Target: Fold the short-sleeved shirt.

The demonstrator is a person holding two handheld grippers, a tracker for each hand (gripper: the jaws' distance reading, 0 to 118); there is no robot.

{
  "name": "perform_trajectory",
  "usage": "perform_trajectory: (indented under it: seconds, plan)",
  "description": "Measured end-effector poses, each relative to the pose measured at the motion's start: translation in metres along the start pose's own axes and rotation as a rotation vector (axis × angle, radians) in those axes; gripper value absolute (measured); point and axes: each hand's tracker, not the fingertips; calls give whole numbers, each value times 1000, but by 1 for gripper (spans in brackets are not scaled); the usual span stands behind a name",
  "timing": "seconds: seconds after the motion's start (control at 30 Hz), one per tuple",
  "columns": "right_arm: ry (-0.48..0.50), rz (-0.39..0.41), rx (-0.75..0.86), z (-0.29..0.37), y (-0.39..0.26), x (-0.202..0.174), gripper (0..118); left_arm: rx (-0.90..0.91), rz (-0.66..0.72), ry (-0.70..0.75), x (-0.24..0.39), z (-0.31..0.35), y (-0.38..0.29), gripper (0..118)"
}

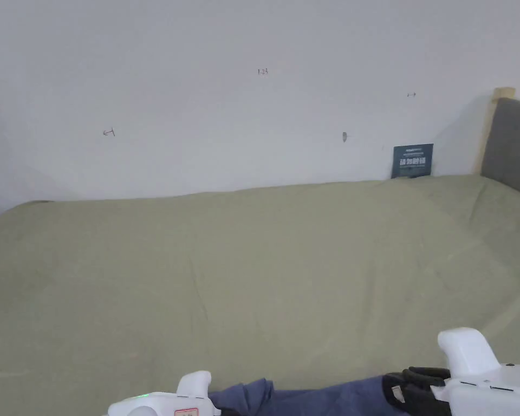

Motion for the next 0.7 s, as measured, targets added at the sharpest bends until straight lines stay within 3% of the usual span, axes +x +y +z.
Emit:
perform_trajectory:
  seconds: [0.1,0.2,0.43,0.6,0.7]
  plan:
    - [-35,14,10,13,-2,0,0,16,-31,21,11,-15,-4,0]
    - [-38,10,18,22,-3,2,0,38,50,-88,12,-24,-4,0]
    - [-33,-6,11,11,-8,2,0,11,29,-178,28,-36,-11,0]
    - [-16,-3,-20,-3,-10,-3,0,98,5,-237,11,28,4,0]
    - [1,24,-31,-10,-9,-12,0,158,26,-139,-25,80,17,0]
